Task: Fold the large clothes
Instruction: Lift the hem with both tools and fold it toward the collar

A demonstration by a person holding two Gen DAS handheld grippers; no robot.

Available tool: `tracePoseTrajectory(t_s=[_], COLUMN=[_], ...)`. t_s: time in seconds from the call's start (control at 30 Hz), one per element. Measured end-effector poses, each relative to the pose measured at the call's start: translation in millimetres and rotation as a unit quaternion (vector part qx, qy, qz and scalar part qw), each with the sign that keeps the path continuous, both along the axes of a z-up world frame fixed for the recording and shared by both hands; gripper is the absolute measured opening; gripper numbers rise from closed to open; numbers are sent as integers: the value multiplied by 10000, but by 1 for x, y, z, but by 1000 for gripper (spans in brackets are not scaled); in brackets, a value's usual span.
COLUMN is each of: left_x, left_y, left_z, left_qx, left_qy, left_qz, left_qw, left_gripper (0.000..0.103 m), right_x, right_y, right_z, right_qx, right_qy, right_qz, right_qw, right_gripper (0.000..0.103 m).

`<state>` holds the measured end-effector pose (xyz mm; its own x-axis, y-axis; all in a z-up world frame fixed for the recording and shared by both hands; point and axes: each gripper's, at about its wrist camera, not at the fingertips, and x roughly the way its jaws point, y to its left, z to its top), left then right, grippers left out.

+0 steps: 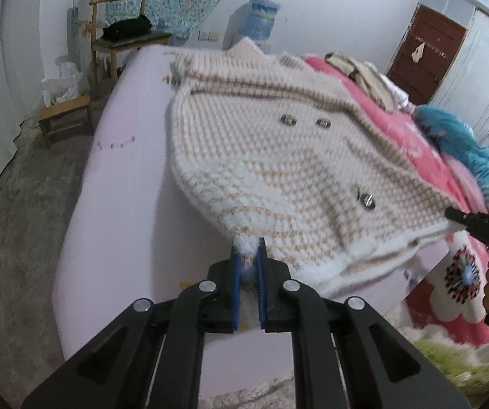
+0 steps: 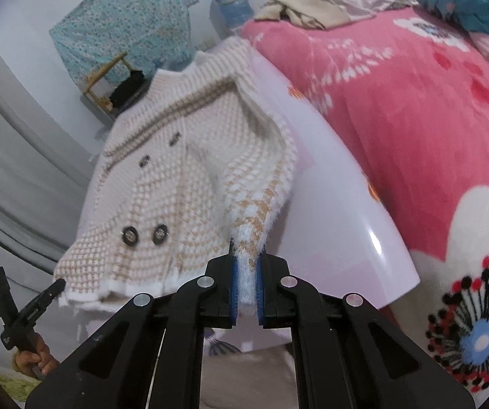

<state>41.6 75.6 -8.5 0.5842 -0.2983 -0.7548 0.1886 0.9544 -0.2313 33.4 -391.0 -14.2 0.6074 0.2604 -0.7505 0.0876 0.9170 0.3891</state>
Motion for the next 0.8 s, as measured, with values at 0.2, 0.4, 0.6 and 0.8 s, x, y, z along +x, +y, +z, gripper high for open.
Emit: tracePoseTrajectory(t_s=[0.2, 0.4, 0.6, 0.8], left_x=[14, 37, 63, 93], left_y=[1, 9, 16, 24], left_z=[22, 38, 44, 47], left_qx=[-117, -257, -313, -459], left_qy=[-274, -485, -583, -563], left_qz=[-37, 4, 67, 174], left_qw=[9996, 9985, 9978, 9972], left_gripper=[8, 8, 8, 8], right_x=[12, 33, 65, 97], right_y=[0, 3, 10, 18], right_z=[22, 43, 61, 70], right_qx=[54, 60, 22, -53], right_qy=[-314, -647, -927, -1096], right_qz=[37, 78, 166, 245], right_qw=[9995, 9979, 9956, 9937], right_gripper=[6, 6, 6, 6])
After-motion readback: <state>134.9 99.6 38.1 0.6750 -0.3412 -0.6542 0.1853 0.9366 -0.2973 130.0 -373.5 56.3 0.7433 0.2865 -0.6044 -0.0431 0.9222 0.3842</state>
